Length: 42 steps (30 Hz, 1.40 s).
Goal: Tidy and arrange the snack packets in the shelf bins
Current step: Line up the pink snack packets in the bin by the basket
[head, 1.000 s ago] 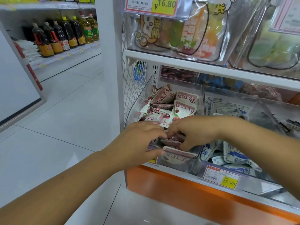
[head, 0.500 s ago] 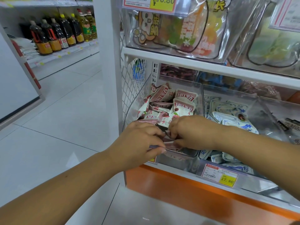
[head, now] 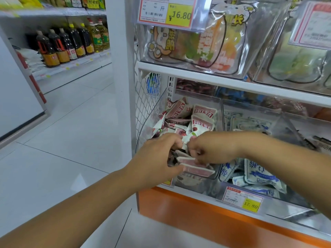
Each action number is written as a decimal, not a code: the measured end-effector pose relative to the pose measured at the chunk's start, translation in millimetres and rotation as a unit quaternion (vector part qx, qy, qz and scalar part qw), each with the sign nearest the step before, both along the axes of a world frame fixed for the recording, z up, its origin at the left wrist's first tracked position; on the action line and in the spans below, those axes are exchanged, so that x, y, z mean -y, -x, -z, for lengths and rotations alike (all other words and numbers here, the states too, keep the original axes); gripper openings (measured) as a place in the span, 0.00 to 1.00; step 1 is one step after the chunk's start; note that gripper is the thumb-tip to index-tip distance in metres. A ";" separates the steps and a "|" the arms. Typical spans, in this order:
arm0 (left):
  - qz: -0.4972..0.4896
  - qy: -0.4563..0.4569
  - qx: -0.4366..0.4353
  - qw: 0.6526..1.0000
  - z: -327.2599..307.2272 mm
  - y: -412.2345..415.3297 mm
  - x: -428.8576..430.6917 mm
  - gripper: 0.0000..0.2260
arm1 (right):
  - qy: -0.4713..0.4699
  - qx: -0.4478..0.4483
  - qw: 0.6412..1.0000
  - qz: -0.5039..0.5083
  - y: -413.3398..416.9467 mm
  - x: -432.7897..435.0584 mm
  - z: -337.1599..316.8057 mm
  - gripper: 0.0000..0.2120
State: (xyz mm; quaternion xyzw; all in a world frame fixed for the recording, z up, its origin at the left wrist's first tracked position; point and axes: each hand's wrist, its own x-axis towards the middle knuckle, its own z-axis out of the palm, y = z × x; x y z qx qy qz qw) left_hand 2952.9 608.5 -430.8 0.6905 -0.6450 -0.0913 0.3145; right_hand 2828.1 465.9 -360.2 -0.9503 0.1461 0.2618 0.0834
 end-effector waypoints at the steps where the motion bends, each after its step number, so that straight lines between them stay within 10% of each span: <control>1: -0.001 -0.014 0.020 1.000 -0.2 -0.1 0.9 0.18 | -0.012 -0.009 1.000 0.002 1.9 0.3 -0.1 0.03; 8: 0.047 -0.045 0.189 0.980 6.5 1.6 9.9 0.27 | -0.043 0.186 0.976 0.105 3.9 35.7 -32.8 0.07; 17: 0.066 -0.050 0.178 0.981 7.7 -2.2 7.6 0.21 | 0.188 0.045 0.981 -0.009 -28.3 53.4 24.4 0.35; 25: 0.059 -0.059 0.170 0.982 11.9 -3.7 7.4 0.21 | -0.004 0.095 0.993 0.075 -25.3 82.6 8.6 0.24; 32: 0.050 -0.062 0.162 0.984 15.2 -3.8 6.0 0.23 | 0.164 0.098 0.981 0.045 -24.6 82.5 13.4 0.38; 37: 0.047 -0.063 0.100 0.992 9.4 -6.3 0.2 0.24 | 0.230 0.156 0.959 0.056 -20.8 83.6 5.3 0.23; 42: -0.056 0.036 -0.148 0.987 0.1 -3.9 3.5 0.24 | -0.039 0.319 0.932 0.165 8.0 57.8 -8.2 0.13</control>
